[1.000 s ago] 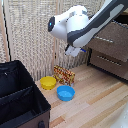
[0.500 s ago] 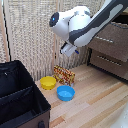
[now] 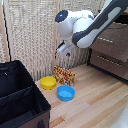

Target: Locate and clasp the grip of the topmost drawer. Steadily and circumspectly yank the drawer open. Discover and seize the nutrition bar using your clamp. Deposit the nutrition bar in the accessible drawer. Unclench the nutrition bar.

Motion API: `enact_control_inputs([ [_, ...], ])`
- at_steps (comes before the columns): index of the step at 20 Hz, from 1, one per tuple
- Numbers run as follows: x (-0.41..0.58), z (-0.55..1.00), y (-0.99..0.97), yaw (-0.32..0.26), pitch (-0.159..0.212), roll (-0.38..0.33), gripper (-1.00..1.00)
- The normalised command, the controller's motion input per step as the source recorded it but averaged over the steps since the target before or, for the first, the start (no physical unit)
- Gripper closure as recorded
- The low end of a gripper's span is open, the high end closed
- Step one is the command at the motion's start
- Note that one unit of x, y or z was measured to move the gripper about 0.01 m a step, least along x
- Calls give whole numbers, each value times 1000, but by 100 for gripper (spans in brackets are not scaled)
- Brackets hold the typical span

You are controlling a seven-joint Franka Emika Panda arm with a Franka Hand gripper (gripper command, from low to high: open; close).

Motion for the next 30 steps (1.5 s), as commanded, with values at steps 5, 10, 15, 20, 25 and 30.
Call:
enact_control_inputs([
  [5,457,-1,31,-4,21,373,-100],
  [10,447,35,2,0,135,328,-100],
  [15,453,6,-3,0,225,271,-100],
  [20,329,0,0,0,218,138,-100],
  [25,230,-118,0,0,195,92,-100],
  [30,68,-274,-30,1,180,98,100],
])
